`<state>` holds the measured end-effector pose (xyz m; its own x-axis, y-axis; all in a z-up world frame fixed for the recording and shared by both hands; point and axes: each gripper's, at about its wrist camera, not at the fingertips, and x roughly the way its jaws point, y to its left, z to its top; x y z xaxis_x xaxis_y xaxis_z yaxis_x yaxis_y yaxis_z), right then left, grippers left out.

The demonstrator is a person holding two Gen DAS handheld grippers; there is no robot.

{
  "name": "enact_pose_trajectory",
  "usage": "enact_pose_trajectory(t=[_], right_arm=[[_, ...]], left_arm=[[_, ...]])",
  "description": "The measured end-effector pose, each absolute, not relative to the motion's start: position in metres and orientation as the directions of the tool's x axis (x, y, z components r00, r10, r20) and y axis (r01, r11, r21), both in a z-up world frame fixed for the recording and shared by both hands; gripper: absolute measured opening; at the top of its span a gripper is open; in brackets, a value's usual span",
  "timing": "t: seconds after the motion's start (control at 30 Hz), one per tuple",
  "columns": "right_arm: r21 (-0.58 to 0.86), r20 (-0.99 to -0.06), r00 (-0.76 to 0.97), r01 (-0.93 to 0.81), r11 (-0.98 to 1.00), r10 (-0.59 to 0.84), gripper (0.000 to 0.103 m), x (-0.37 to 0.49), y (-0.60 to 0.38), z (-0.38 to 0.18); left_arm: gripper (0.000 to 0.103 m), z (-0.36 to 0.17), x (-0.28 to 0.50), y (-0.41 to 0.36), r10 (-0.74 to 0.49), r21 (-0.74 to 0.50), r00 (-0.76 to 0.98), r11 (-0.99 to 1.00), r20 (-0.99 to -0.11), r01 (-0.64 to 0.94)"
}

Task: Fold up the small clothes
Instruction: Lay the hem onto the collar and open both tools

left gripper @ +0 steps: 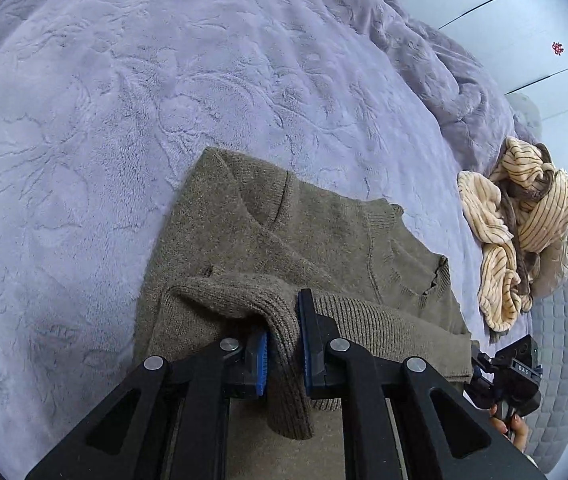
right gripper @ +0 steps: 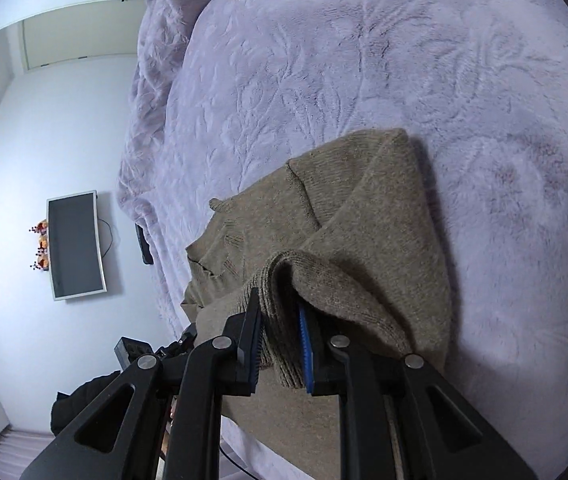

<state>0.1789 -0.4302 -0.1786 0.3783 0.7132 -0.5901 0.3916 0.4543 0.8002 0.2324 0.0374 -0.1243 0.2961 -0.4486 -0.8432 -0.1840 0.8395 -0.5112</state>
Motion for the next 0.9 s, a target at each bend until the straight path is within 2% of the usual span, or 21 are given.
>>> enact_pose_trajectory(t=[0.1, 0.3, 0.47, 0.53, 0.63, 0.73, 0.8, 0.9], right_arm=[[0.809, -0.577, 0.366, 0.381, 0.448, 0.730, 0.027, 0.176, -0.432, -0.173], [0.867, -0.471, 0.344, 0.352, 0.353, 0.812, 0.027, 0.171, -0.424, -0.160], [0.898, -0.368, 0.442, 0.398, 0.190, 0.818, 0.028, 0.191, -0.428, -0.171], [0.884, -0.394, 0.450, 0.424, 0.197, 0.801, 0.030, 0.200, -0.430, -0.176], [0.850, -0.485, 0.406, 0.427, 0.308, 0.775, 0.032, 0.210, -0.428, -0.173], [0.813, -0.569, 0.370, 0.389, 0.433, 0.735, 0.035, 0.211, -0.422, -0.158], [0.785, -0.616, 0.355, 0.345, 0.514, 0.703, 0.043, 0.210, -0.419, -0.144], [0.737, -0.675, 0.319, 0.272, 0.618, 0.665, 0.043, 0.207, -0.412, -0.127]], left_arm=[[0.014, -0.113, 0.232, 0.036, -0.448, -0.503, 0.284, 0.849, -0.848, -0.161], [0.014, -0.094, 0.242, 0.034, -0.457, -0.507, 0.280, 0.850, -0.844, -0.141], [0.014, -0.096, 0.264, 0.029, -0.428, -0.480, 0.274, 0.863, -0.861, -0.160], [0.014, -0.094, 0.269, 0.025, -0.413, -0.458, 0.267, 0.879, -0.871, -0.136], [0.014, -0.086, 0.268, 0.020, -0.398, -0.431, 0.255, 0.898, -0.881, -0.086], [0.014, -0.078, 0.260, 0.018, -0.370, -0.389, 0.245, 0.921, -0.896, -0.028], [0.014, -0.074, 0.253, 0.022, -0.363, -0.376, 0.242, 0.927, -0.900, -0.009], [0.014, -0.067, 0.248, 0.030, -0.384, -0.399, 0.242, 0.917, -0.891, -0.014]])
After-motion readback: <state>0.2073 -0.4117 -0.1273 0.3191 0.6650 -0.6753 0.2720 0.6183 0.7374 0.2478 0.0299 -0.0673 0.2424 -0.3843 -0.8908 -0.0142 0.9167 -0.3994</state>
